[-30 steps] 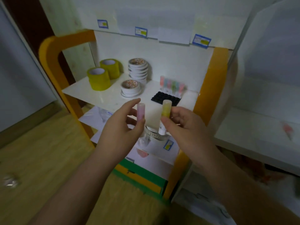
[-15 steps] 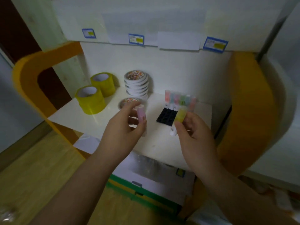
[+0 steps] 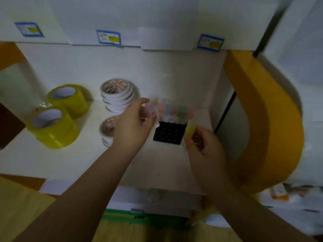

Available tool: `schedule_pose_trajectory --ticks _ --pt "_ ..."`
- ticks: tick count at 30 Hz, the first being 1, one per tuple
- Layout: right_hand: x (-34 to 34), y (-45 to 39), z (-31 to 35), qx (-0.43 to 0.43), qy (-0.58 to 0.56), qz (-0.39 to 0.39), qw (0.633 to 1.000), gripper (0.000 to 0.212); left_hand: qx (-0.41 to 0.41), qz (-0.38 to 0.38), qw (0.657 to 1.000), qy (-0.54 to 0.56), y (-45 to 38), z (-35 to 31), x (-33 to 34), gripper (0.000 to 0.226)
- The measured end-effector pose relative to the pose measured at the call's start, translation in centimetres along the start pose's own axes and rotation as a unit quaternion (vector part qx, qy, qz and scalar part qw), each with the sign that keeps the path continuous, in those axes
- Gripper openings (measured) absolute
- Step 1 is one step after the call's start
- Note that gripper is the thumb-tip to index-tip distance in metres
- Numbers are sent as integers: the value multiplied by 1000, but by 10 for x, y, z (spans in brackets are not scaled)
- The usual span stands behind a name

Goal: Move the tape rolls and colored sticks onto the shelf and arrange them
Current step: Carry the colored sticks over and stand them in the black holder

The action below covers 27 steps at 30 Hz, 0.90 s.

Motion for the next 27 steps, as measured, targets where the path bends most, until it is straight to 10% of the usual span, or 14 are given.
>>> schedule_pose_trajectory --ticks 27 --pt "17 -37 -18 1 62 -119 991 12 160 123 977 -76 -50 26 68 7"
Point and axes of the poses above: each hand's wrist, its own y-axis away from the middle knuckle, its own x-axis out of the palm, z = x × y, the point moved 7 cm from there along -y, towards the middle knuckle, and after that the axes turned 4 degrees about z, right-handed, at the moved point
